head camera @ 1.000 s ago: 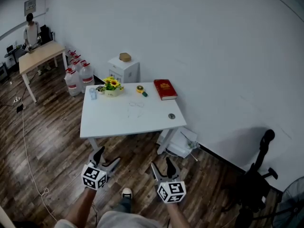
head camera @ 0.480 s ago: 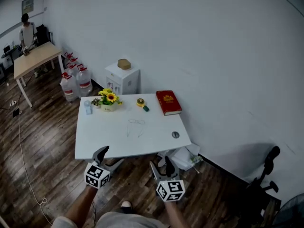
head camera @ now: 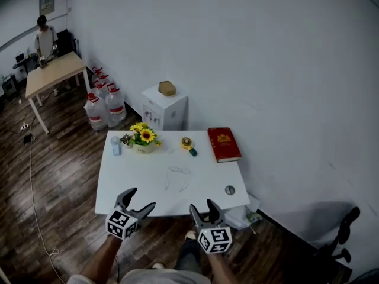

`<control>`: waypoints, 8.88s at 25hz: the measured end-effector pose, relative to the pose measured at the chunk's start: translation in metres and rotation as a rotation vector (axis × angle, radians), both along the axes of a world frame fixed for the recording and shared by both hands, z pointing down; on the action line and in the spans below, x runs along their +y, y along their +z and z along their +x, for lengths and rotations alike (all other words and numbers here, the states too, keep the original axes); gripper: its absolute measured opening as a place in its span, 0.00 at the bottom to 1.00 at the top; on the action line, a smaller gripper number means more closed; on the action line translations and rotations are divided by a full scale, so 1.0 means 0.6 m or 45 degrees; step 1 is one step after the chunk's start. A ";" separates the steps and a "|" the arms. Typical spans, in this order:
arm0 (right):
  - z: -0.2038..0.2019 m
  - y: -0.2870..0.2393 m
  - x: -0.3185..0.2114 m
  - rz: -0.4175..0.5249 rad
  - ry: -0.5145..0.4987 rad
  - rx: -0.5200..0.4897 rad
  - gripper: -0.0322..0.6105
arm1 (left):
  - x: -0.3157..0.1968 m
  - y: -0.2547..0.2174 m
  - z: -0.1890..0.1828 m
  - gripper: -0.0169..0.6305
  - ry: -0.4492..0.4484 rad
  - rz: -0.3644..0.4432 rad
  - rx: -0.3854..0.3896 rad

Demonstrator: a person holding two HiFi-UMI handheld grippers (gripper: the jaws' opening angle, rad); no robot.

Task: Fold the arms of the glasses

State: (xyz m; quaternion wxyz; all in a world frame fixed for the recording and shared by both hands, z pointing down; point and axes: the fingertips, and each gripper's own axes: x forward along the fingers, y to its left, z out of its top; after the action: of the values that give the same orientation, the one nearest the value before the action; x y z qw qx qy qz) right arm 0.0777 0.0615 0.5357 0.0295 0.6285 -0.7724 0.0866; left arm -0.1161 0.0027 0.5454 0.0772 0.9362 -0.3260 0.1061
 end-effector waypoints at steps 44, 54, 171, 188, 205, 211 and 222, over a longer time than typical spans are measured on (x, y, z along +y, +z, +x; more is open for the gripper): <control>0.040 0.469 -0.604 -1.566 -1.497 -0.145 0.32 | -0.277 0.185 0.038 0.59 -0.905 -0.385 -0.131; 0.030 0.514 -0.591 -1.741 -1.577 -0.044 0.22 | -0.256 0.201 0.029 0.59 -0.941 -0.442 -0.134; 0.062 0.235 -0.556 -1.211 -0.767 -0.315 0.07 | -0.402 0.226 0.251 0.25 -0.265 -0.787 0.546; 0.078 0.226 -0.574 -1.215 -0.804 -0.288 0.07 | -0.454 0.173 0.165 0.25 -0.148 -0.157 -0.225; 0.108 0.217 -0.557 -1.203 -0.758 -0.334 0.07 | -0.433 0.178 0.207 0.08 -0.027 -0.021 -0.400; 0.113 0.219 -0.560 -1.192 -0.726 -0.377 0.07 | -0.425 0.187 0.219 0.05 -0.022 -0.006 -0.405; 0.107 0.216 -0.576 -1.161 -0.653 -0.504 0.07 | -0.389 0.188 0.269 0.05 0.037 -0.005 -0.375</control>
State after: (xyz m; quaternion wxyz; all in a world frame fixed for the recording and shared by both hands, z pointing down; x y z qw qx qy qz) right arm 0.1422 -0.2842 0.6653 0.1729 0.3159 -0.7756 0.5185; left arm 0.0452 -0.2308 0.6585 0.0288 0.9149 -0.3202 0.2442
